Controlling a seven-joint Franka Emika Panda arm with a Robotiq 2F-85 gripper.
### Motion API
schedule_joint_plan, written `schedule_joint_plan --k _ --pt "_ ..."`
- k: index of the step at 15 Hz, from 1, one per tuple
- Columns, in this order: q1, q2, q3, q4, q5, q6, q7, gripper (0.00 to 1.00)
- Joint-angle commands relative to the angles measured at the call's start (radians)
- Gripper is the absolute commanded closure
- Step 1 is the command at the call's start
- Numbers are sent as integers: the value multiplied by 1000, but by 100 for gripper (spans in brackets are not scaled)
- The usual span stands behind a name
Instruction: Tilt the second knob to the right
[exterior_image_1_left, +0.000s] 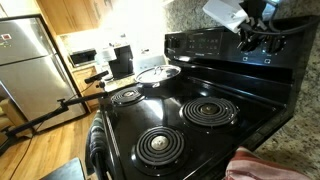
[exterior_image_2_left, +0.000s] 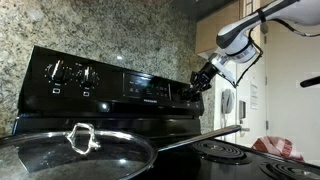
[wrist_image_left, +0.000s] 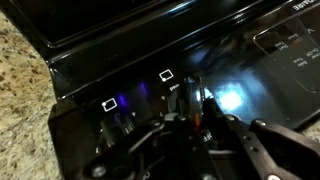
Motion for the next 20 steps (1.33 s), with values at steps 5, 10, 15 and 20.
schedule_joint_plan --k 5,10,15,20 --pt "37 15 -54 33 20 -26 9 44" --pt "38 22 -59 42 34 -49 1 44" --pt "39 22 -62 41 34 -47 1 44" --pt "43 -31 -64 -38 35 9 -19 0"
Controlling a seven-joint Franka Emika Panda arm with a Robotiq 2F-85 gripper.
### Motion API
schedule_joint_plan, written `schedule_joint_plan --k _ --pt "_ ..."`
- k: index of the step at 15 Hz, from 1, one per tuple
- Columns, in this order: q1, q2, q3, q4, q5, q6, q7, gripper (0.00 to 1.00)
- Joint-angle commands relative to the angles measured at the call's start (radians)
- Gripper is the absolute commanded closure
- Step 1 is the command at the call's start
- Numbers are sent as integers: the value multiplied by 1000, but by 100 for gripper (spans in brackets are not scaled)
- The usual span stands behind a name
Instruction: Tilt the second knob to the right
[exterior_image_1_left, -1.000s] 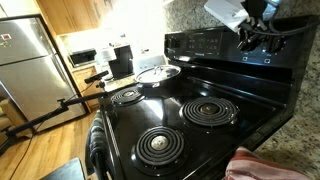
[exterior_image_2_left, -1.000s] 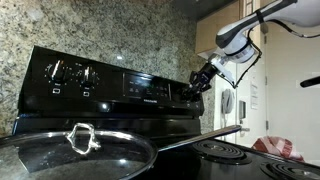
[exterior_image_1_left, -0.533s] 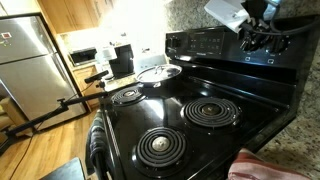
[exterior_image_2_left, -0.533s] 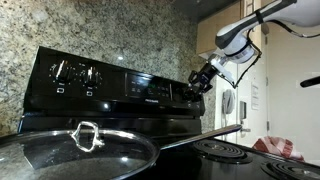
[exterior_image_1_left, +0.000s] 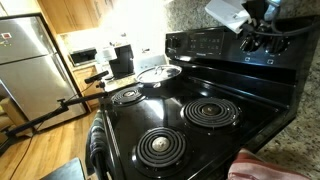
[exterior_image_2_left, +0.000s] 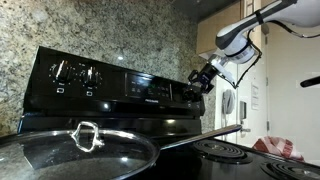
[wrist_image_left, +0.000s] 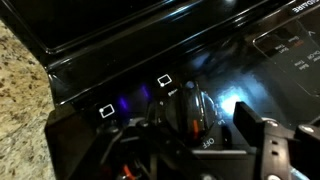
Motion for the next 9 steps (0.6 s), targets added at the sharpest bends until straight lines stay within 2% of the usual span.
schedule_joint_plan --k 1,9 --pt "12 -69 -14 -97 12 47 -34 0" --pt "33 -211 2 -366 6 190 -202 0"
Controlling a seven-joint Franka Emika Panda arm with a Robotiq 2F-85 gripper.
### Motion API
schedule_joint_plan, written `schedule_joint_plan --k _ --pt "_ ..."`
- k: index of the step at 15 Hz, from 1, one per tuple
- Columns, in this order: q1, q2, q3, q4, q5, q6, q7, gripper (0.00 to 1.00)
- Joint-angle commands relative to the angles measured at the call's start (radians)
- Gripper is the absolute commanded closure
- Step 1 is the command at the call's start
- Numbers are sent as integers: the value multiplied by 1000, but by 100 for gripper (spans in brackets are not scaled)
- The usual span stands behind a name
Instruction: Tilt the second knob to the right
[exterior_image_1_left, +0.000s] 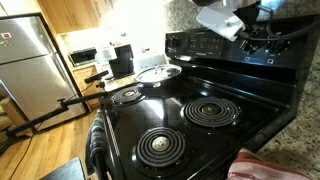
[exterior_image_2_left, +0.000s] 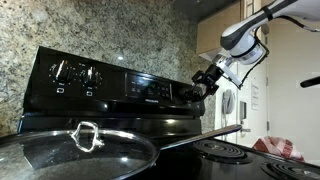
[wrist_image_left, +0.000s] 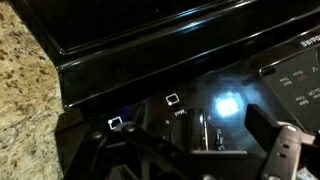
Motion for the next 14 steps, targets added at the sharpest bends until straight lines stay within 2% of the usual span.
schedule_joint_plan --k 1,6,9,13,14 --pt "24 -120 6 -194 9 86 -98 0" --pt "39 -220 53 -375 42 238 -279 0" --pt "7 -281 108 -459 132 307 -415 0" --pt "-18 -340 137 -513 295 323 -581 0" --pt "8 -281 115 -452 230 301 -509 0"
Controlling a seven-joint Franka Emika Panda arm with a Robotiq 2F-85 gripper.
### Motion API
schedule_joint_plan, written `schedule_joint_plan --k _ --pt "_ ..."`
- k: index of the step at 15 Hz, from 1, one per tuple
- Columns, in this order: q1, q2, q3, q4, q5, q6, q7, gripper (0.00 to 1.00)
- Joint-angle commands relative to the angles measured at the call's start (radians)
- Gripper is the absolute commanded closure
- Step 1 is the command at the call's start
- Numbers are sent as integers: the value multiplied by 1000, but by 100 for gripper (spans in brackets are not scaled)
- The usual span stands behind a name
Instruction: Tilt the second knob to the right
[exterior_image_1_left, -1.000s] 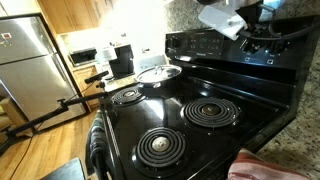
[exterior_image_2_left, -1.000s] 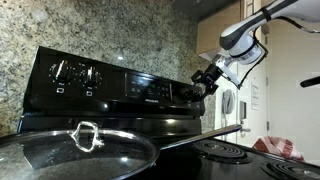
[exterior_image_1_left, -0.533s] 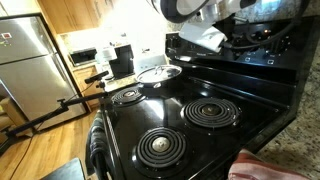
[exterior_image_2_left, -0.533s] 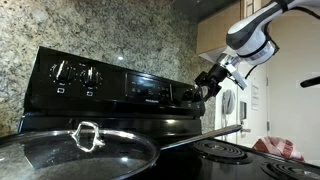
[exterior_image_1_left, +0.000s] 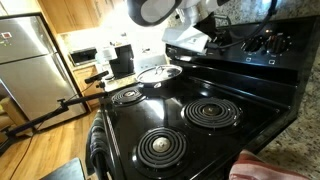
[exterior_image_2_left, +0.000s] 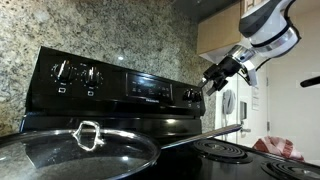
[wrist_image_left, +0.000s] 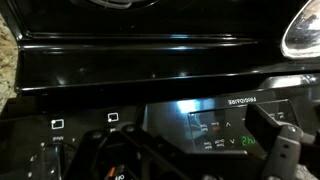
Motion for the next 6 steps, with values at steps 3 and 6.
schedule_joint_plan --k 3,6 --pt "-10 -29 2 -27 33 0 -41 0" --pt "-11 -31 3 -30 33 0 -41 0"
